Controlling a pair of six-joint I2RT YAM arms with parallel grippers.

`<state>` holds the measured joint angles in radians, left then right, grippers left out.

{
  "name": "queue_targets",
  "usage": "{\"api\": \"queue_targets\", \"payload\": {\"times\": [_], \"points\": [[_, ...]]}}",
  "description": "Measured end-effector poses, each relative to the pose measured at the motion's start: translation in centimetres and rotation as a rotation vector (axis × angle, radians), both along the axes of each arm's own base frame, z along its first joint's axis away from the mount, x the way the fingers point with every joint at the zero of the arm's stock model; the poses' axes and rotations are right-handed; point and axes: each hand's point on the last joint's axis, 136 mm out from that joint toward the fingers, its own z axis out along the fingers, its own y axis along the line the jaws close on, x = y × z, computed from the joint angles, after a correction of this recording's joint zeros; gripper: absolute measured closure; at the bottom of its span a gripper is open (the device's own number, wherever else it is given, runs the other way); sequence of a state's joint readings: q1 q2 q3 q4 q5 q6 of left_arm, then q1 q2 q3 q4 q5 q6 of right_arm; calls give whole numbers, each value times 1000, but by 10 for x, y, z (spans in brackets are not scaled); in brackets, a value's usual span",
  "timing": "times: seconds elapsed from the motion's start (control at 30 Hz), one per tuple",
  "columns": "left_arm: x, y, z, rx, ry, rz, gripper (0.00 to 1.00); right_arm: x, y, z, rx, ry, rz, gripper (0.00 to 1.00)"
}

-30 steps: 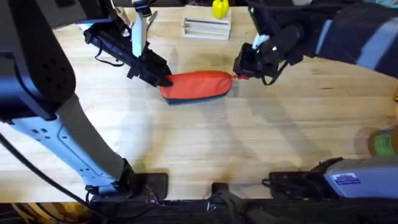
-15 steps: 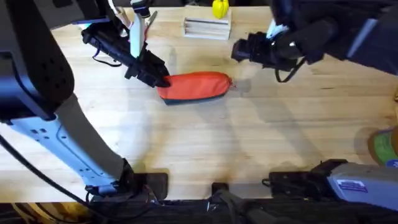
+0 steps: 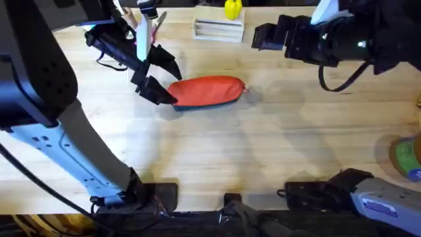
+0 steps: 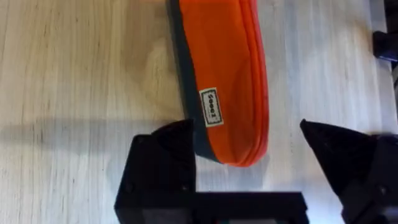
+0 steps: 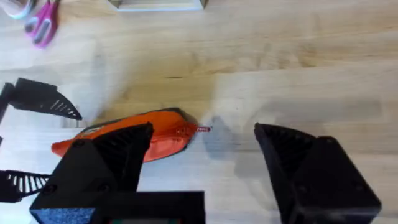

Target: Unzip the bag, pick up the pens from the table one at a time and place them inside, then zip the bag closed.

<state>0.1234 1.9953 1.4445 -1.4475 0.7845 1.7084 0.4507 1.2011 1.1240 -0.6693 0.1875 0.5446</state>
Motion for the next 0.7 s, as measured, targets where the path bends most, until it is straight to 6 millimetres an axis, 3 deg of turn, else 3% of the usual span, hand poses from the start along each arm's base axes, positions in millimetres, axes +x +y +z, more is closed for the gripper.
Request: {"api": "queue_targets", "payload": {"times": [0.7], "points": [[16, 2, -5, 11, -86, 1, 4, -4, -2, -3, -134, -8, 139, 7]]}}
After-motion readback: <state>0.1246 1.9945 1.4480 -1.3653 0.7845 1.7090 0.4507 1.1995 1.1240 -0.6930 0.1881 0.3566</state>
